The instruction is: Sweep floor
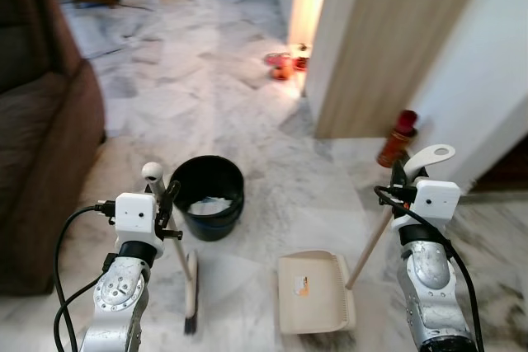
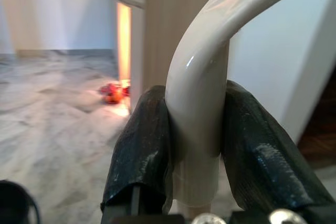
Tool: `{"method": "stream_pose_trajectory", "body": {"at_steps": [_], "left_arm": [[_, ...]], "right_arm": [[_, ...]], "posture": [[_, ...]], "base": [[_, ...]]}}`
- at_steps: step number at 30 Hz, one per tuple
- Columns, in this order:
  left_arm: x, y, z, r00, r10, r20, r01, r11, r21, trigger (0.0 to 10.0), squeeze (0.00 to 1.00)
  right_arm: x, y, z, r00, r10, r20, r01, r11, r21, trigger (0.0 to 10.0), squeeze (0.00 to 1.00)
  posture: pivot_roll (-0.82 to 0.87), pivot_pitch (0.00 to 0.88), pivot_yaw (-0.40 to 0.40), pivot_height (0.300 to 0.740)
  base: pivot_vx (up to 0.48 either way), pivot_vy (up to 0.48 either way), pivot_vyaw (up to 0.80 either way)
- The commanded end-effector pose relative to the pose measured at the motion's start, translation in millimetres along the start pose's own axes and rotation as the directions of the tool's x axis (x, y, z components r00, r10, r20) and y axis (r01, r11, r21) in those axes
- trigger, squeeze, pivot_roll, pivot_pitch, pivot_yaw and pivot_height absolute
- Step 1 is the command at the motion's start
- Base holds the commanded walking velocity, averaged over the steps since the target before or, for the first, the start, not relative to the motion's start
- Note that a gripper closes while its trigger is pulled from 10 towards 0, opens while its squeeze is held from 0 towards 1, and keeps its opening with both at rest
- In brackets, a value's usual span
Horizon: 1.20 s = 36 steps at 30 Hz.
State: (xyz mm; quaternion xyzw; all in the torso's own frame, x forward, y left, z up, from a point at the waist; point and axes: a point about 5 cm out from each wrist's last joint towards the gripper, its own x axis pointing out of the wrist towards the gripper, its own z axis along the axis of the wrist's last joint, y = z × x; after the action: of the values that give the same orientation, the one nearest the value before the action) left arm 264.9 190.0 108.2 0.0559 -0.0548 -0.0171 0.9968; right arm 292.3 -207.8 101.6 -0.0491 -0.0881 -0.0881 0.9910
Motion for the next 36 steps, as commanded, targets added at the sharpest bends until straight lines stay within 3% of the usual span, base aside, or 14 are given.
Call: {"method": "stream_pose_trajectory", "body": {"at_steps": [1, 36], "left_arm": [[4.4, -1.2, 8.7, 0.999, -0.011, 0.044, 0.011, 1.000, 0.003, 10.0, 0.00], [8.7, 2.4, 13.4, 0.999, -0.002, 0.049, 0.001, 0.999, 0.036, 10.0, 0.00]], "right_arm": [[5.2, -2.4, 10.5, 0.999, -0.015, 0.041, 0.015, 1.000, 0.006, 10.0, 0.00], [12.0, 3.3, 15.0, 1.000, -0.007, 0.028, 0.007, 1.000, 0.008, 10.0, 0.00]], "posture": [[0.04, 0.078, -0.052, 0.740], [0.05, 0.129, -0.052, 0.740]], "base": [[0.000, 0.000, -0.80], [0.000, -0.030, -0.80]]}}
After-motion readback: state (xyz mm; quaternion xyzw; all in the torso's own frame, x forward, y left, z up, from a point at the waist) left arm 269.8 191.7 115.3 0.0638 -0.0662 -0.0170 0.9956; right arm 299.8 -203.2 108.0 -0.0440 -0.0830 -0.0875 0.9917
